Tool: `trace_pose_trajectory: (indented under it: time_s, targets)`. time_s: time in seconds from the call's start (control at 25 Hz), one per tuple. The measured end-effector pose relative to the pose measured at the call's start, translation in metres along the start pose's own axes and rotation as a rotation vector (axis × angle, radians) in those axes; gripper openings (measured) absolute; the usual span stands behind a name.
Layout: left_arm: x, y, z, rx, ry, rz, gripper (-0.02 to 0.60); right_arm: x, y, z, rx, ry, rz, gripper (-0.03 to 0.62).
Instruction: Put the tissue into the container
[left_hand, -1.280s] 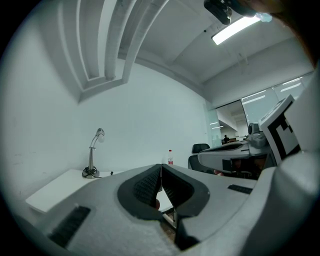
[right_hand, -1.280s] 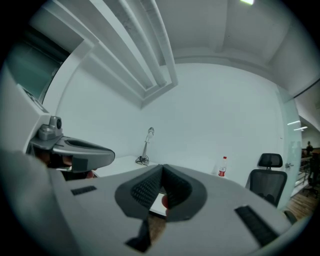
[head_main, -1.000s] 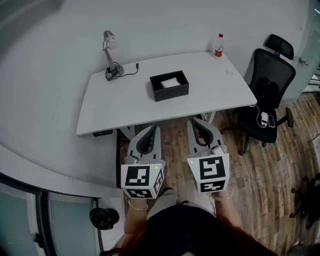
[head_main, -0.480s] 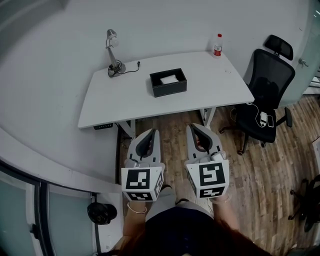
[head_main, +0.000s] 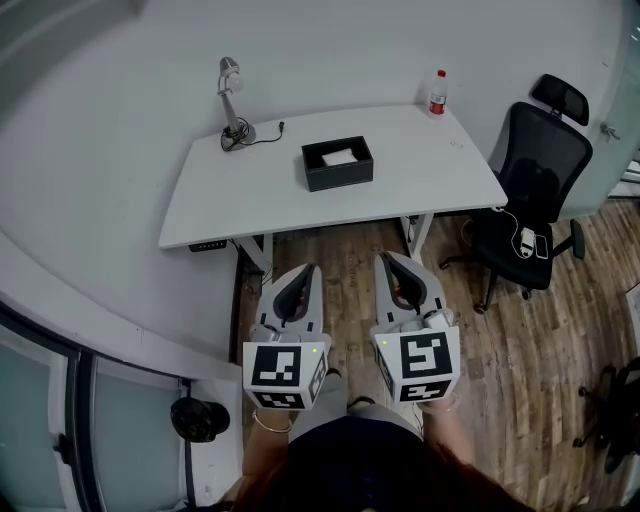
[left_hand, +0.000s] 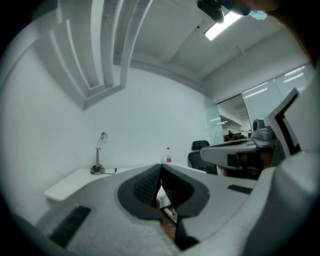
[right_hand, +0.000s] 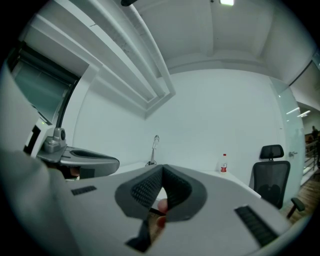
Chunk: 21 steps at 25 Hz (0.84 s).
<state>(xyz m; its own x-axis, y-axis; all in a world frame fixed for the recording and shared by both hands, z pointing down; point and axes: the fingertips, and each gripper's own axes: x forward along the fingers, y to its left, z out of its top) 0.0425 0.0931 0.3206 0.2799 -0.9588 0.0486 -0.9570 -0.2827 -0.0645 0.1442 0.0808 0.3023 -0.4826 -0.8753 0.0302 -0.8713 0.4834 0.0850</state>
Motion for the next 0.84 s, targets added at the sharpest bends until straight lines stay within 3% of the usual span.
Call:
trace_pose_trajectory:
  time_s: [0.84]
  targets:
    - [0.014,0.004,0.002,0.002,-0.005,-0.033,0.028,0.017,-0.002,0.000,0.037,-0.012,0.023,0.019]
